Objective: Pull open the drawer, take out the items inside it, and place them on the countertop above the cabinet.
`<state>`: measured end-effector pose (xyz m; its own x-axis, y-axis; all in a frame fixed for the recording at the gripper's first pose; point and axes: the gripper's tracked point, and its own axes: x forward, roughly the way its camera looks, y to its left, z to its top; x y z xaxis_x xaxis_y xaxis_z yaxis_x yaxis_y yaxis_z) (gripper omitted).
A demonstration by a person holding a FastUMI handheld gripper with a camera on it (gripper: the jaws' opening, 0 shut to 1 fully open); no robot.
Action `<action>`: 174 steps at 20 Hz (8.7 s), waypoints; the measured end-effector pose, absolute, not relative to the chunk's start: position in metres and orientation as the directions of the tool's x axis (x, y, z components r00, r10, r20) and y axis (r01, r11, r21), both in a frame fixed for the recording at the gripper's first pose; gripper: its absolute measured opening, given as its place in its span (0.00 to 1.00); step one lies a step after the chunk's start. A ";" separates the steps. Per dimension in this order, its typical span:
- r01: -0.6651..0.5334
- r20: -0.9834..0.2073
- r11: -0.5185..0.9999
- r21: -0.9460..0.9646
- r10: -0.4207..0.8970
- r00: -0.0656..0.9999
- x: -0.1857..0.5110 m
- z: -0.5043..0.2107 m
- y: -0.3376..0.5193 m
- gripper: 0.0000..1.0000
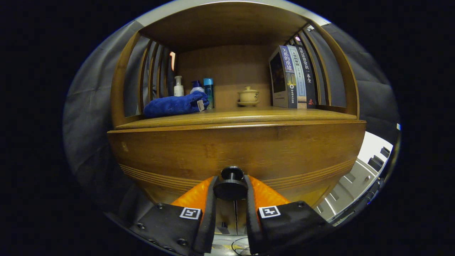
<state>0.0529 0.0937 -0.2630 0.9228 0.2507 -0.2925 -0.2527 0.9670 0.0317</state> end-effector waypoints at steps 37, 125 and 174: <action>-0.192 -0.371 0.979 0.066 0.202 0.906 -0.101 -0.261 0.062 0.29; -0.216 -0.777 0.972 0.091 0.205 0.595 0.068 -0.019 0.077 0.45; -0.259 -0.343 0.965 0.052 0.261 0.903 0.014 0.002 0.081 0.99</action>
<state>0.0138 0.0813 0.0017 0.9026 0.2607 -0.3426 -0.2588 0.9645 0.0520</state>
